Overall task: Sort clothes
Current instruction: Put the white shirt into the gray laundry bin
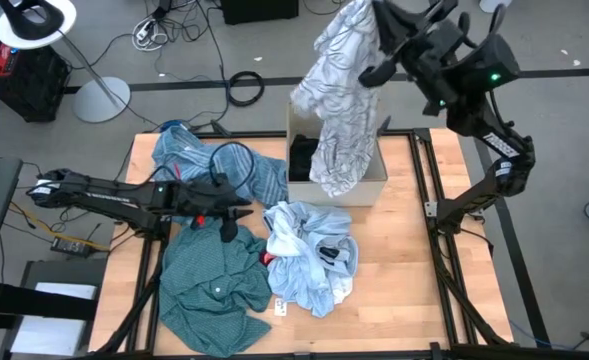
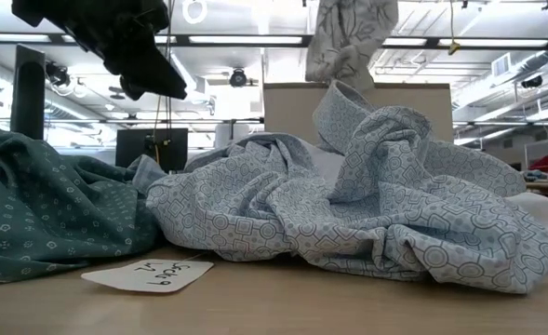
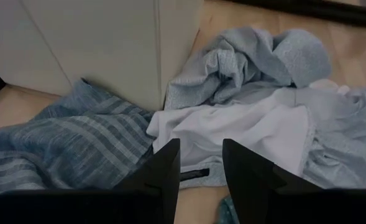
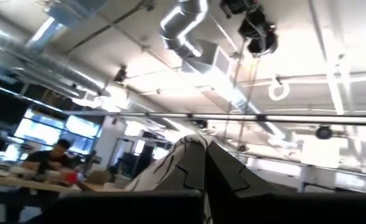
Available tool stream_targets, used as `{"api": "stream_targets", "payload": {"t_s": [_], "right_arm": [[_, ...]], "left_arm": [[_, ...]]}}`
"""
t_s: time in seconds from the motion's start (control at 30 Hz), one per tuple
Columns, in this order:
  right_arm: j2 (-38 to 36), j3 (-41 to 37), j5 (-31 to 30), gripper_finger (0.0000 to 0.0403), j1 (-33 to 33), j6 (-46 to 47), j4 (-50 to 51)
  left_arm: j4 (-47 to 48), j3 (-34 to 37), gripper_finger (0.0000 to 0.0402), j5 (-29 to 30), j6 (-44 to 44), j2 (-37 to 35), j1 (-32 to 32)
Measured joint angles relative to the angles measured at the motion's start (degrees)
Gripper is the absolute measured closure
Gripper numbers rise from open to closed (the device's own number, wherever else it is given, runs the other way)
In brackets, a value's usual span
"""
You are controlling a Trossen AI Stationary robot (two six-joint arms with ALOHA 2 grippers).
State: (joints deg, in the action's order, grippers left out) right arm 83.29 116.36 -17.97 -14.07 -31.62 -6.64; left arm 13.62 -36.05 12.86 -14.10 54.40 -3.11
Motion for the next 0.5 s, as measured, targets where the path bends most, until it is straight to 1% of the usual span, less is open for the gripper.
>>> {"api": "stream_targets", "payload": {"t_s": [0.1, 0.23, 0.37, 0.5], "right_arm": [[0.0, 0.0, 0.03, 0.0403, -1.94, 0.55, 1.49], [0.01, -0.02, -0.43, 0.0403, -2.82, 0.97, 10.09], [0.04, -0.02, -3.94, 0.0403, -2.97, 1.4, 20.33], [0.04, -0.04, -8.42, 0.0403, -2.97, 5.23, 31.72]], "left_arm": [[0.12, 0.0, 0.0275, 0.01, 0.51, 0.18, 0.0], [0.03, -0.02, 0.0275, 0.04, 0.56, 0.03, 0.0], [-0.04, -0.02, 0.0275, 0.04, 0.56, -0.1, 0.0], [-0.02, -0.02, 0.0275, 0.04, 0.54, -0.1, -0.01]]}}
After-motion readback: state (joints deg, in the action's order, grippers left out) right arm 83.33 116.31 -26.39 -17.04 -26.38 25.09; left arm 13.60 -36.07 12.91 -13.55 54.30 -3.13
